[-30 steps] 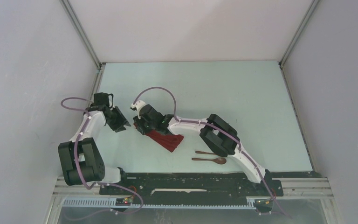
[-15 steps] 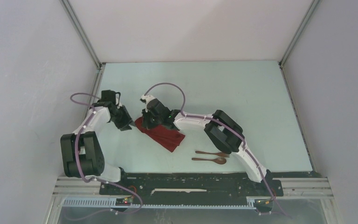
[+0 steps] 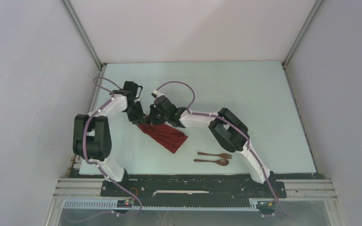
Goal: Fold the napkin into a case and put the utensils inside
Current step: Stuff the top corner of the smaller-rectangle-folded napkin into the folded napkin.
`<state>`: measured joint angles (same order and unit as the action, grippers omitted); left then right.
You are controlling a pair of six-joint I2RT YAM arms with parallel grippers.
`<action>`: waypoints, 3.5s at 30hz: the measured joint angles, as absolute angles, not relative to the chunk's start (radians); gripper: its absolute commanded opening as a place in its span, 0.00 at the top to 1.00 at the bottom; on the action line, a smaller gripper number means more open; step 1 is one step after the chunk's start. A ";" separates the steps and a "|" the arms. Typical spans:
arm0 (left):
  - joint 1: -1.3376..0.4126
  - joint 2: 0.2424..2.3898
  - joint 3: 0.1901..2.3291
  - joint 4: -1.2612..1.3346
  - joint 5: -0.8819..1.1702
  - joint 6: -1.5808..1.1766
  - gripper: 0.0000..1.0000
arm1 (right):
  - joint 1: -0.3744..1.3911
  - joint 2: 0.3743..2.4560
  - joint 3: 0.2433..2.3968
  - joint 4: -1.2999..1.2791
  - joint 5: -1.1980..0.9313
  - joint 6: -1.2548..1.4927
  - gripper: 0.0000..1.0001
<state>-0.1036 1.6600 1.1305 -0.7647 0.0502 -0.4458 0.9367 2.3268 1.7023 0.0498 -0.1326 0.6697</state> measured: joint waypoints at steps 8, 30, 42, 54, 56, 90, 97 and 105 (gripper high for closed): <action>-0.180 1.761 1.207 -0.835 -0.077 -0.425 0.71 | 0.938 2.327 1.702 0.049 -0.129 0.687 1.00; -0.188 1.810 1.225 -0.831 -0.129 -0.376 1.00 | 0.949 2.327 1.702 0.078 -0.143 0.722 1.00; -0.105 1.661 1.096 -0.758 -0.050 -0.354 1.00 | 0.978 2.336 1.641 0.237 -0.159 0.772 1.00; -0.102 1.631 1.060 -0.710 -0.023 -0.353 1.00 | 0.975 2.445 1.712 0.274 -0.191 0.786 0.84; -0.102 1.626 1.059 -0.711 -0.023 -0.358 1.00 | 0.973 2.446 1.720 0.265 -0.214 0.786 0.72; -0.084 1.520 1.042 -0.769 -0.184 -0.419 0.69 | 0.955 2.425 1.717 0.237 -0.354 0.737 0.72; -0.081 1.517 1.042 -0.768 -0.159 -0.419 0.59 | 0.960 2.429 1.734 0.191 -0.319 0.710 1.00; -0.109 1.610 1.042 -0.768 -0.146 -0.418 0.60 | 0.934 2.413 1.633 0.315 -0.331 0.784 1.00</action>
<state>-0.1089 1.6096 1.0424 -0.7685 -0.1455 -0.4183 0.9344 2.4126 1.6333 0.3153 -0.3305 0.7837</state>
